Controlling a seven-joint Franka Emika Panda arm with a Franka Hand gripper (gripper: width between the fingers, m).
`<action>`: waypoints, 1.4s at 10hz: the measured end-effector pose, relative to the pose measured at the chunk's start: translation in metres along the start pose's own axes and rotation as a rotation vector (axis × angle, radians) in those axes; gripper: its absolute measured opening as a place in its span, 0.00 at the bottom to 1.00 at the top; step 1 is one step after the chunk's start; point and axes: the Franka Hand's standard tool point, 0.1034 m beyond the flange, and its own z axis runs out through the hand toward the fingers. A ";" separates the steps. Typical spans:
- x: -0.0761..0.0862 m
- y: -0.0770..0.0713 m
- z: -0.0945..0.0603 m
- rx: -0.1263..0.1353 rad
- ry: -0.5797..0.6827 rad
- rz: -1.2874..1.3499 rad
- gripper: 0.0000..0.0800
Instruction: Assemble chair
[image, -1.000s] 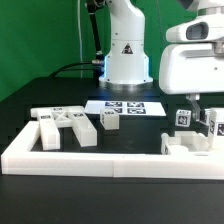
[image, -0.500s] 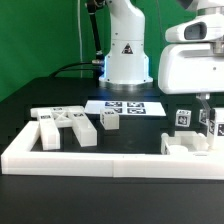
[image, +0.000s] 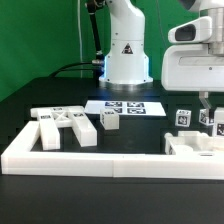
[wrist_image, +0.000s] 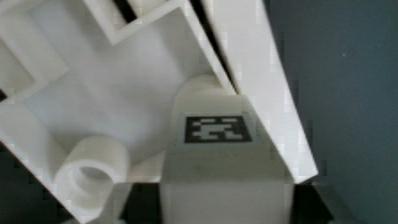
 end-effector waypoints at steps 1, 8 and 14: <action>0.000 0.000 0.000 0.000 0.001 0.091 0.36; 0.002 0.002 0.001 0.012 -0.012 0.536 0.36; -0.003 -0.005 0.000 0.016 -0.009 0.118 0.81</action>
Offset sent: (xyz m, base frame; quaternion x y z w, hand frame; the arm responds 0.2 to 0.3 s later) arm 0.0008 -0.0013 -0.0127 0.0075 -0.0264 0.1909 0.9812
